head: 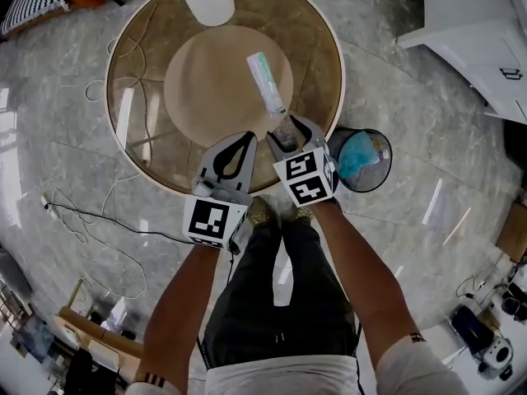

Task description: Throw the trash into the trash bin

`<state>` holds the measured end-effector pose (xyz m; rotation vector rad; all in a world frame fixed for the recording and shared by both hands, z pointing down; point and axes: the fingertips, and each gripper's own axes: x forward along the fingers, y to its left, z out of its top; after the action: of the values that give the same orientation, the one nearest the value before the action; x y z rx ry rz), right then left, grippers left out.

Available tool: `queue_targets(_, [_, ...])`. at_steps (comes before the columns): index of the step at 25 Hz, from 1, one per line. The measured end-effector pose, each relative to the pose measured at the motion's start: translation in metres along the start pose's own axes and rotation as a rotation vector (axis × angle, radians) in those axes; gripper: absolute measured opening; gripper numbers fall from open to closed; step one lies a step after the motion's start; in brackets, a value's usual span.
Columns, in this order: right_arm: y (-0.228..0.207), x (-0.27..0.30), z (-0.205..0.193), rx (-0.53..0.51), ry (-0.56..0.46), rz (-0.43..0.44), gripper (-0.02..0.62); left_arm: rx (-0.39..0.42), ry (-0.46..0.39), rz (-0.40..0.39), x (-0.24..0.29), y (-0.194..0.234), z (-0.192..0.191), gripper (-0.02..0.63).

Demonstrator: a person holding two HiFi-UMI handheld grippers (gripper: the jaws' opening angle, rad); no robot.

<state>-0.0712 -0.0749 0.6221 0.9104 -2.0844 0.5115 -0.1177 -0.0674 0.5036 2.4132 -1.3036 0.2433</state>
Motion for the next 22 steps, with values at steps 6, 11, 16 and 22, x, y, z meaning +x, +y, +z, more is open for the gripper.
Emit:
queue_targets(6, [0.000, -0.001, -0.001, -0.004, -0.001, -0.001, 0.190, -0.005, -0.003, -0.003, 0.000, -0.003, 0.000, 0.000])
queue_targets(11, [-0.004, -0.005, 0.001, -0.003, -0.012, -0.011, 0.119, -0.003, 0.000, -0.003, 0.000, -0.002, 0.000, 0.000])
queue_targets(16, [-0.003, -0.009, 0.004, -0.011, -0.031, -0.016, 0.067, -0.003, 0.000, -0.012, 0.000, -0.004, 0.001, 0.000])
queue_targets(22, [-0.004, -0.012, 0.006, -0.009, -0.048, -0.020, 0.066, 0.001, -0.004, -0.016, 0.002, -0.005, 0.004, 0.000])
